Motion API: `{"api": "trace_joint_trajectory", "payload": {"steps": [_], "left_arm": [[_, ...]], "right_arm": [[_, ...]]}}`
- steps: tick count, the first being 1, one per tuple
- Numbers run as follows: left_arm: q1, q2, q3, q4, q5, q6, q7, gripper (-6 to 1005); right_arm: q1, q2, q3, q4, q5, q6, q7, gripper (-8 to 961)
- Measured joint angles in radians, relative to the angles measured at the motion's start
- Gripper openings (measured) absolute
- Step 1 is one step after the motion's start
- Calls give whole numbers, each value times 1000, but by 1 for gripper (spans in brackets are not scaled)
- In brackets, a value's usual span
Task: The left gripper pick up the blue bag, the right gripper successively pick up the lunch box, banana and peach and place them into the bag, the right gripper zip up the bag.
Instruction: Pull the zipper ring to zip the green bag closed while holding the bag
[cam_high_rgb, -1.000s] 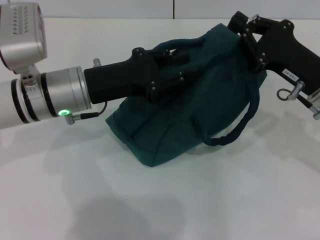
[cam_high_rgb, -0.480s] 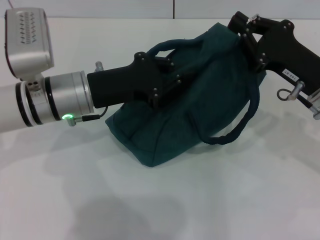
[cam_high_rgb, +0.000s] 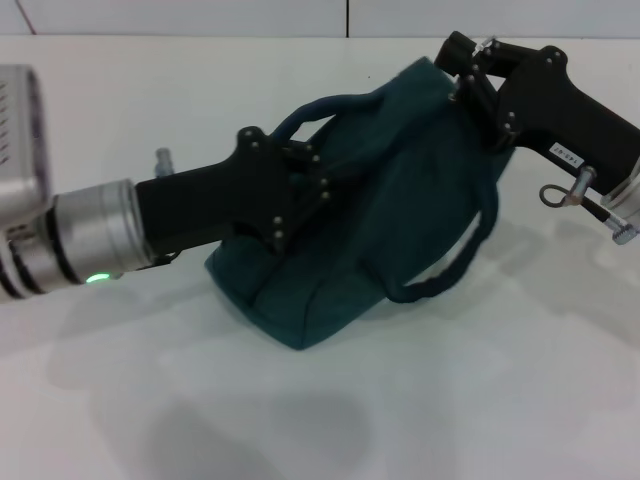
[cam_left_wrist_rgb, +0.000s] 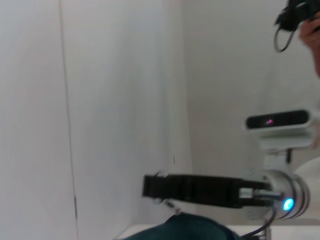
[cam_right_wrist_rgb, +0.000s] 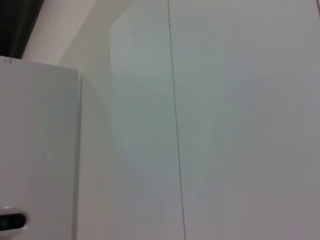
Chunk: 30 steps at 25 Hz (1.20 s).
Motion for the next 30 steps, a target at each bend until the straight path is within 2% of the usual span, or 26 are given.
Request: {"api": "trace_joint_trajectory", "payload": {"steps": [5,9,16,20,27,30], "left_arm": [[44,3,-5,0,-59,7,37,44],[51,5,-24,0,-56,-16,36,44],[54,25,-25,-4,-54,-35,30,43],[54,28,-28,-1,-59,-55,27,43],[54,18,-100,-7,-72,-78,27,43],[51,10,-104,-8,-70,-79,27,44]], "right_arm": [[1,0,5,1,9,4,21,24],[-2,0,8,13,40,22,22,24],[-20,-2,8,15,97,78,22,25],[-23,-3,10,23,105,110,33,25],[-15,-6,7,26,103,162,98,34],[-15,-8,4,26,100,159,100,41]]}}
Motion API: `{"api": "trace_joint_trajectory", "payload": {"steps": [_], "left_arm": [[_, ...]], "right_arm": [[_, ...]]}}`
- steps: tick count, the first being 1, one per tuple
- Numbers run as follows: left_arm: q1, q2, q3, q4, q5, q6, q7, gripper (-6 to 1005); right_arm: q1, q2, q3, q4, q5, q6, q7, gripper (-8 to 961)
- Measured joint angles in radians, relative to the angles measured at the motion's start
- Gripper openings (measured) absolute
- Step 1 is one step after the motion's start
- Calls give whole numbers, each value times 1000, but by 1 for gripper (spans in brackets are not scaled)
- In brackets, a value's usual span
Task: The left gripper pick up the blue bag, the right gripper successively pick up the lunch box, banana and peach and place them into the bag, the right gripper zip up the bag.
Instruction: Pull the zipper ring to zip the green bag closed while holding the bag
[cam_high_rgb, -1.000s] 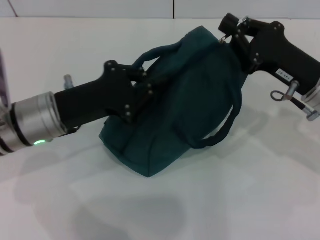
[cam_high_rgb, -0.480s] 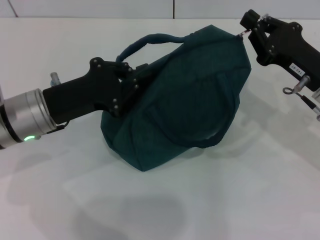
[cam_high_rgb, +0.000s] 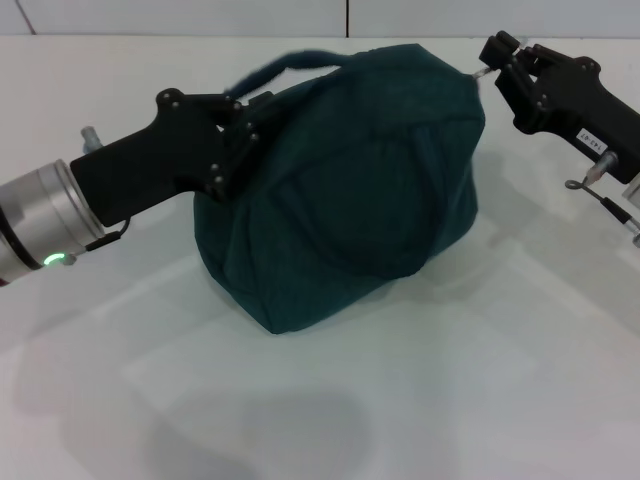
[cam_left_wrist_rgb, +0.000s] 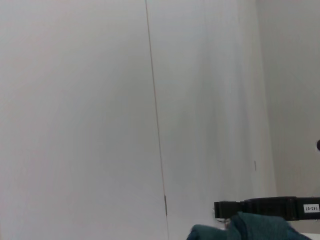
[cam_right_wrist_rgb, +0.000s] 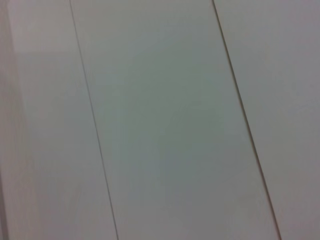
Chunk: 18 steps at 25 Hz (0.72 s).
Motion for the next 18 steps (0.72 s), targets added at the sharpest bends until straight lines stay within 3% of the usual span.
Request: {"api": "trace_joint_trajectory", "payload": {"steps": [2,7,18], "left_arm": [[-4,-4,2,0,1,0,2,44],[-5,-9,4,-2,1,0,8,44],[-11,-10,4,-4,1,1,9,42]], "right_arm": [[-4,-1,-3,0,-3,-8,0,46],[-12,-4,-20,0,-9,-23,33,202],[-66,-7,-19,5,-27,-17,75,365]]}}
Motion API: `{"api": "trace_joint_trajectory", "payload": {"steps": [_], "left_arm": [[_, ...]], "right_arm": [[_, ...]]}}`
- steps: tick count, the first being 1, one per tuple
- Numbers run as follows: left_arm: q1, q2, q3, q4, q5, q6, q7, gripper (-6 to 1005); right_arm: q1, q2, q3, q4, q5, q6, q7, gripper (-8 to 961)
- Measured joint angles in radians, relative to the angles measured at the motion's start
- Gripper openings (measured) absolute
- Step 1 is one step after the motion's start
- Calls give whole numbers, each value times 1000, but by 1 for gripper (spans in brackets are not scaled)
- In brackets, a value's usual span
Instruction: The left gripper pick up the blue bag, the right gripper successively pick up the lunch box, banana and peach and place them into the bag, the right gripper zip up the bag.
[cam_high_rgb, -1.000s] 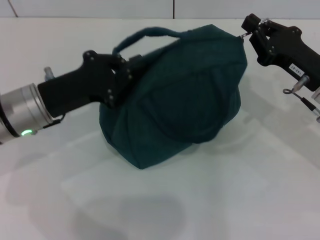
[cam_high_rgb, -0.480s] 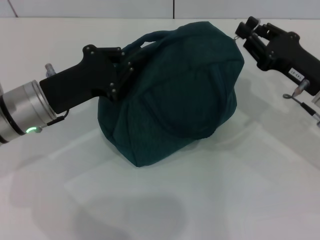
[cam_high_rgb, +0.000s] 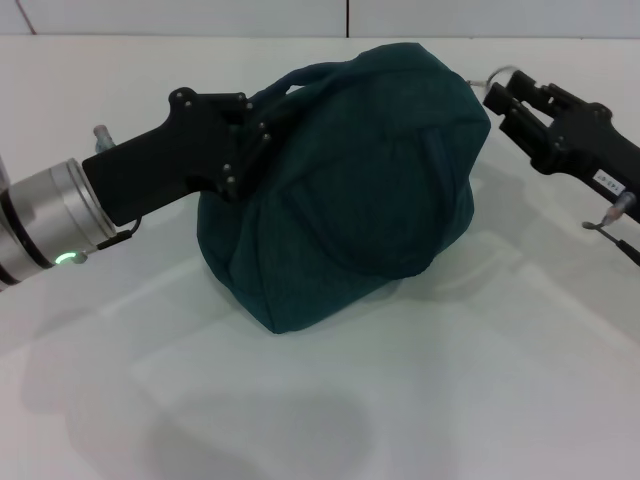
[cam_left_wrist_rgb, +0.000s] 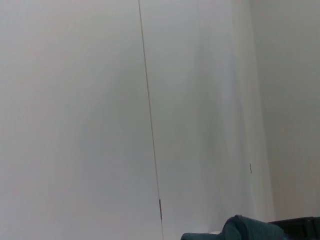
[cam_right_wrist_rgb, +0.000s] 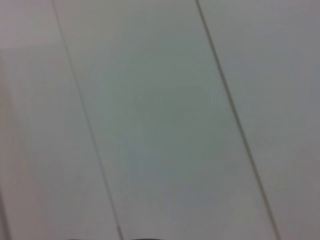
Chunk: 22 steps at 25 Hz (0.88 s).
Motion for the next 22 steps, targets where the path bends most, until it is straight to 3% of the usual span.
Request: {"api": "trace_joint_trajectory", "payload": {"steps": [14,22], "left_arm": [[-3,-2,2,-9,0,1,0,47],[-3,-4,2,-12,0,7,0,49]], "right_arm": [[-17,-9,25,36,-1,40,-25,351],[-7,-2,21,23,-78,72,-86,349]]}}
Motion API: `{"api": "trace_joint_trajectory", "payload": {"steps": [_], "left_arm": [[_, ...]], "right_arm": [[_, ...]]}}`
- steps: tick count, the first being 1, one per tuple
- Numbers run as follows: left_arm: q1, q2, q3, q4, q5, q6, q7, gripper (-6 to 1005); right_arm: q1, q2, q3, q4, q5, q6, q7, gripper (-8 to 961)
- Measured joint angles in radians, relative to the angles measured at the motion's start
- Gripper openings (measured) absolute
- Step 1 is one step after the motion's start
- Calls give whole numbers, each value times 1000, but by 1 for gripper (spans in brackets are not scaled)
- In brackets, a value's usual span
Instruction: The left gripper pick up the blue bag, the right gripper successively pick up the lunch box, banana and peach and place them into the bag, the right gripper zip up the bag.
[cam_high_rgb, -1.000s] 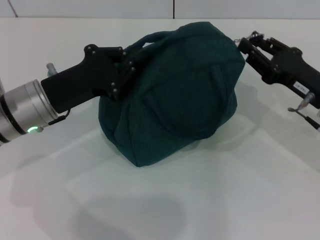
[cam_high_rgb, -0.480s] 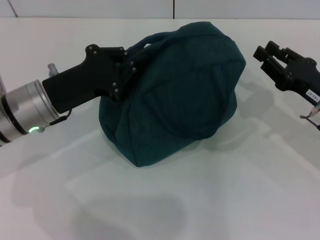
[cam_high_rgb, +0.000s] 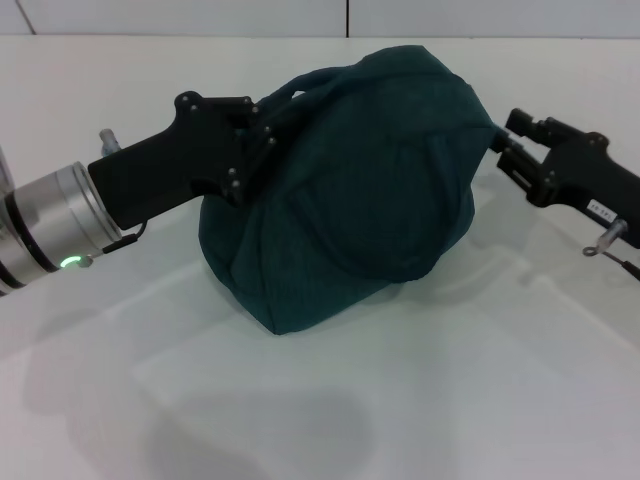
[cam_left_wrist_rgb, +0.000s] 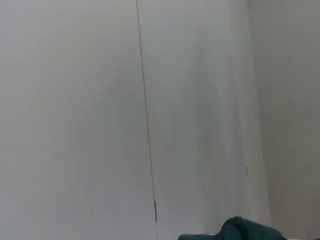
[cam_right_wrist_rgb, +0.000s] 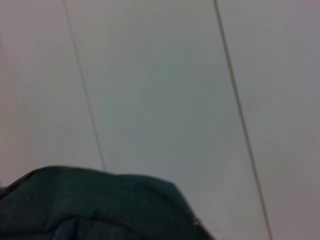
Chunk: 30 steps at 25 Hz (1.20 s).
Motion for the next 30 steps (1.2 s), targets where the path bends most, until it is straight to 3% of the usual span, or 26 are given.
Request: {"api": "trace_joint_trajectory", "payload": {"steps": [8,18,30], "left_arm": [[0,-1,2,-2,0,1,0,52],[0,-1,2,-2,-7,1,1,55],[-6,-1,2,-2,-8,1,2,59]], "right_arm": [[8,2,3,-19,-41,25,-3,347],[18,7,-6,-148,-60,204,-54,345],[63,15,-14,-154,-81,246,-110,342]]}}
